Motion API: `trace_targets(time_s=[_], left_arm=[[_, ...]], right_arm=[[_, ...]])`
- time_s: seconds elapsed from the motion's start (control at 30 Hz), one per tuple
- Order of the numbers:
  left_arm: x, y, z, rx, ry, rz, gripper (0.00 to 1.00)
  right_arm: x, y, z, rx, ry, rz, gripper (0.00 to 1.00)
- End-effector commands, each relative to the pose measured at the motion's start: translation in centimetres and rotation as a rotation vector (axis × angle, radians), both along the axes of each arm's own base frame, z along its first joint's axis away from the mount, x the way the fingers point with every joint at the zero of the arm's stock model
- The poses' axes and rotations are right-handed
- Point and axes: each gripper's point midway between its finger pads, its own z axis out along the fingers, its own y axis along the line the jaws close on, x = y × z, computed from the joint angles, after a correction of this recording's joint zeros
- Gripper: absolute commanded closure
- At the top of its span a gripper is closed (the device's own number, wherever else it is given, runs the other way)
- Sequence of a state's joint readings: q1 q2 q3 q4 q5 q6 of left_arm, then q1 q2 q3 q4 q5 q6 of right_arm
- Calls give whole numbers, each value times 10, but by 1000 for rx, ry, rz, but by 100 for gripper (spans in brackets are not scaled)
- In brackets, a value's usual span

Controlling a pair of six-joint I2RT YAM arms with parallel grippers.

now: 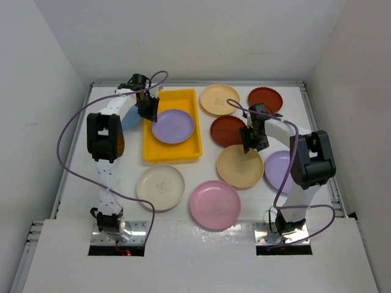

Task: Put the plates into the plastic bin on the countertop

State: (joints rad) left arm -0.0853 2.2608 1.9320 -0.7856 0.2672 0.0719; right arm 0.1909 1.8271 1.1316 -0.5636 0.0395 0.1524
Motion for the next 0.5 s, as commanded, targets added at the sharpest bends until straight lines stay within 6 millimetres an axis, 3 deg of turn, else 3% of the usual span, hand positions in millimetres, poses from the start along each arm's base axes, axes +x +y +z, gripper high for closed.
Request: trace_targets(time_s=[0.0, 0.07, 0.23, 0.33, 0.37, 0.43, 0.47], left_arm=[[8, 2, 10, 8, -43, 14, 70], [9, 2, 23, 6, -67, 14, 69], [13, -2, 37, 55, -122, -41, 62], [17, -10, 57, 67, -173, -67, 62], [17, -9, 65, 71, -192, -75, 62], [19, -10, 82, 68, -228, -73, 60], [19, -10, 82, 68, -228, -73, 60]], right_arm=[[8, 12, 1, 75, -50, 46, 47], [1, 9, -5, 72, -32, 44, 53], [-16, 1, -11, 43, -10, 66, 53], [-14, 0, -8, 38, -37, 100, 55], [-13, -1, -10, 34, -30, 103, 57], [-12, -3, -9, 20, -27, 97, 71], [-12, -4, -9, 17, -24, 88, 76]])
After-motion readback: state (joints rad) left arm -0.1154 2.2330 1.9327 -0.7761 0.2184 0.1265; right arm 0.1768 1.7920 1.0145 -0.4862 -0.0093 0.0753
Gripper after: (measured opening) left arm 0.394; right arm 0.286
